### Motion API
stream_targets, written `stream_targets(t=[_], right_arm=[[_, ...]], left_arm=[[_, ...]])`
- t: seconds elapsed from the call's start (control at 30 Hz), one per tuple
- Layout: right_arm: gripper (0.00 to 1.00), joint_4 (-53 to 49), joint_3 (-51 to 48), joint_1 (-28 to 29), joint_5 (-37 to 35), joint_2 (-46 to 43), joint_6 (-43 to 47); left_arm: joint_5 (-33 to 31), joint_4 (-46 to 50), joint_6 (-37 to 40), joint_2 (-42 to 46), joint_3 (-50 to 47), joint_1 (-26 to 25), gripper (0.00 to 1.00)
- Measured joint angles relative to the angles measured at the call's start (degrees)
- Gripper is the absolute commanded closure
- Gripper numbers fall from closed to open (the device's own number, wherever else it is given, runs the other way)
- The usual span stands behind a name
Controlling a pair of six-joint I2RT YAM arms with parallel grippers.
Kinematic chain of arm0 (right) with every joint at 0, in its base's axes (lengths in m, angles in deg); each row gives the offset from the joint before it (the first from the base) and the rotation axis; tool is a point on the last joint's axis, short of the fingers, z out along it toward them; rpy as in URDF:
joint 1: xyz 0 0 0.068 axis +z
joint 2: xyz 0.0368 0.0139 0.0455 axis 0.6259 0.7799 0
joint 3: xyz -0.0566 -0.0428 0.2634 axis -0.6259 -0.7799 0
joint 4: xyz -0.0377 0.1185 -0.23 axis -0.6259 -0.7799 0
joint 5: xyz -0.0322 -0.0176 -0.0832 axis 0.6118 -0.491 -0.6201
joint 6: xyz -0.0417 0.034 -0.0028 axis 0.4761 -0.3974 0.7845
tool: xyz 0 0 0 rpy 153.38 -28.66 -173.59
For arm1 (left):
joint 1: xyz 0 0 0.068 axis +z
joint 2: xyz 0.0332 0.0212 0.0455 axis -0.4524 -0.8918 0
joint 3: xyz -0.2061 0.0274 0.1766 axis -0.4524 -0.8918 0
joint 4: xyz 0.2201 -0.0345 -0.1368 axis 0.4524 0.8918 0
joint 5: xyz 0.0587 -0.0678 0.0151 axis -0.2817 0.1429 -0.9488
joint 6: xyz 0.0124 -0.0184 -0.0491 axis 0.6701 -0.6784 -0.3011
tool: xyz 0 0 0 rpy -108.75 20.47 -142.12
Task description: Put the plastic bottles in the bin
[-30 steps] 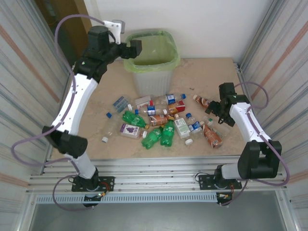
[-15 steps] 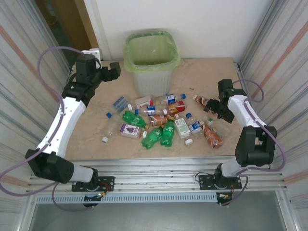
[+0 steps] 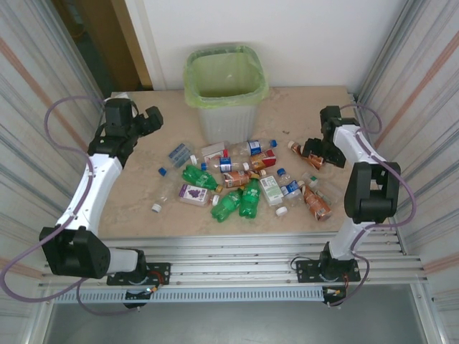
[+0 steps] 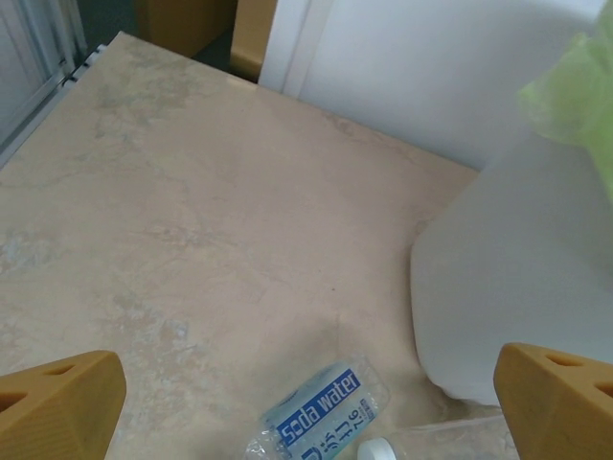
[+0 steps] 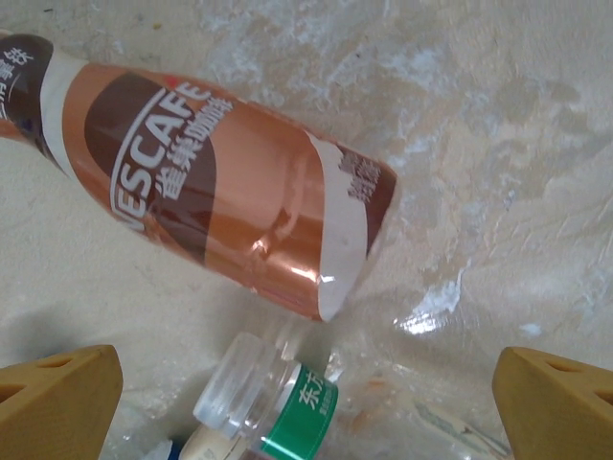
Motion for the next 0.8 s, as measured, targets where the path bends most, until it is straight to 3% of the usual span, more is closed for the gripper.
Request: stream_targets(t=[0.8], right_arm=[[0.02, -2.6, 11.4, 4.3, -3.3, 12.9, 13.2]], left_arm=[[2.6, 0.0, -4.2, 0.0, -3.1, 3.6, 0.01]])
